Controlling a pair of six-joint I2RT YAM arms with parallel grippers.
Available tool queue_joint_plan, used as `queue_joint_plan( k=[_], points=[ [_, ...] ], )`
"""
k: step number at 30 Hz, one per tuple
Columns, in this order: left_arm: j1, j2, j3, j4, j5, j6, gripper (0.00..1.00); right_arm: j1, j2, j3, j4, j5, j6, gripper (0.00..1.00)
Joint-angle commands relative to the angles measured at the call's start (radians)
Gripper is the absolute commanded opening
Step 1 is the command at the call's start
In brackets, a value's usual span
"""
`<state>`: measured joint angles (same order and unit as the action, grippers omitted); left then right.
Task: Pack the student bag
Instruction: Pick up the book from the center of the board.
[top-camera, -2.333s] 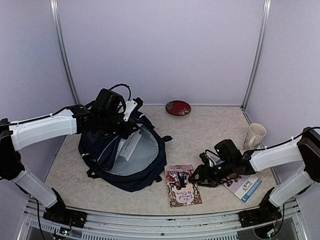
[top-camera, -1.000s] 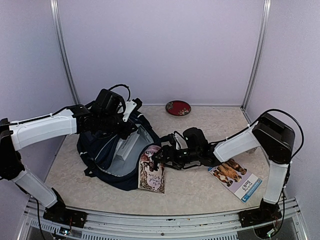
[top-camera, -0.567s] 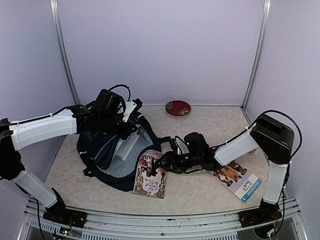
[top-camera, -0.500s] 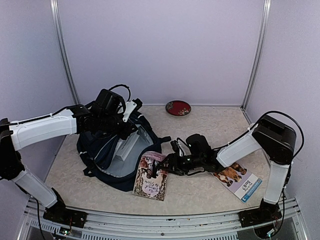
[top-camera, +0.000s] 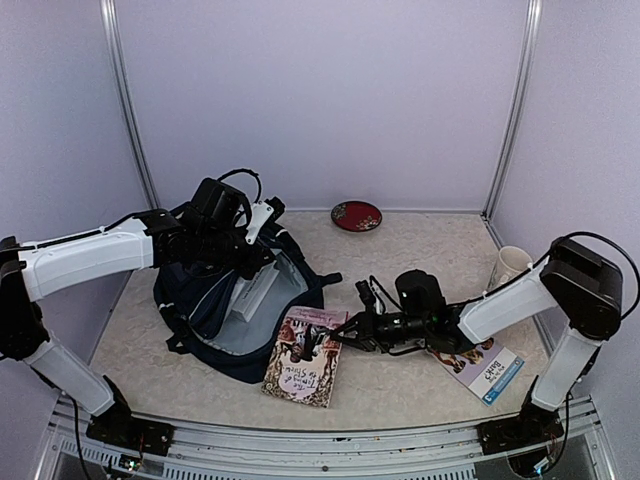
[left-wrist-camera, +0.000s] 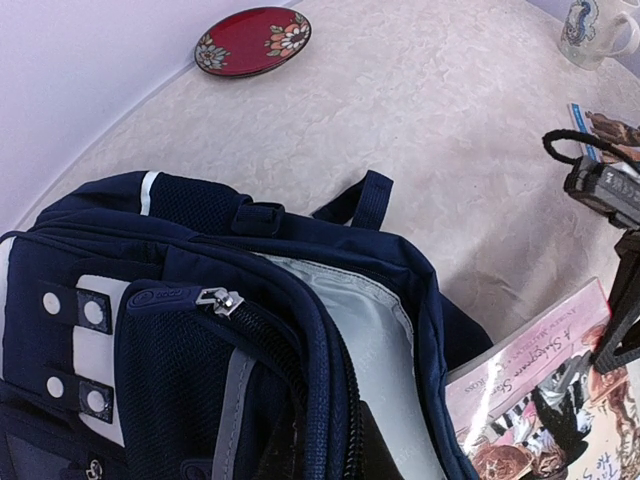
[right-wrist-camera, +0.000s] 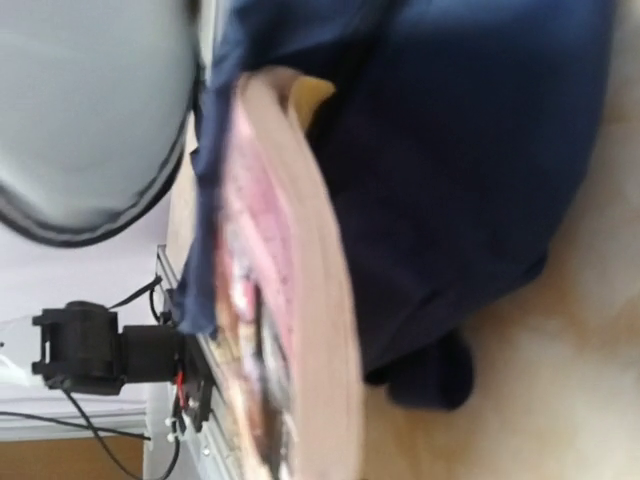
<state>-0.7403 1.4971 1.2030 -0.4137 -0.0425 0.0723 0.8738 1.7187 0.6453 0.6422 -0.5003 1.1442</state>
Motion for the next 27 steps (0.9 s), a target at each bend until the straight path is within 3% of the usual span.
queue_joint_plan(
  k=[1, 4, 6, 9, 12, 17, 19, 22, 27],
  points=[
    [-0.01, -0.029, 0.024, 0.055, 0.044, -0.015, 0.0, 0.008, -0.132, -0.006, -0.182, 0.037, -0.087, 0.0],
    [-0.01, -0.028, 0.025, 0.055, 0.045, -0.017, 0.0, 0.007, -0.237, 0.1, -0.56, 0.115, -0.268, 0.0],
    [-0.01, -0.029, 0.026, 0.055, 0.046, -0.016, 0.0, 0.008, -0.294, 0.2, -0.834, 0.259, -0.381, 0.0],
    [-0.01, -0.032, 0.024, 0.055, 0.047, -0.017, 0.0, 0.009, -0.386, 0.318, -1.072, 0.453, -0.502, 0.0],
    [-0.01, -0.029, 0.025, 0.055, 0.048, -0.017, 0.0, 0.012, -0.47, 0.378, -1.1, 0.538, -0.613, 0.0],
    [-0.01, -0.027, 0.024, 0.056, 0.048, -0.016, 0.0, 0.014, -0.533, 0.325, -0.983, 0.599, -0.774, 0.0],
    [-0.01, -0.026, 0.023, 0.057, 0.046, -0.013, 0.0, 0.019, -0.511, 0.313, -0.954, 0.56, -0.83, 0.0],
    [-0.01, -0.023, 0.024, 0.057, 0.041, -0.01, 0.0, 0.017, -0.468, 0.422, -0.982, 0.405, -0.907, 0.0],
    [-0.009, -0.072, 0.014, 0.076, 0.064, 0.009, 0.0, -0.043, -0.368, 0.58, -0.981, -0.01, -0.84, 0.0]
  ],
)
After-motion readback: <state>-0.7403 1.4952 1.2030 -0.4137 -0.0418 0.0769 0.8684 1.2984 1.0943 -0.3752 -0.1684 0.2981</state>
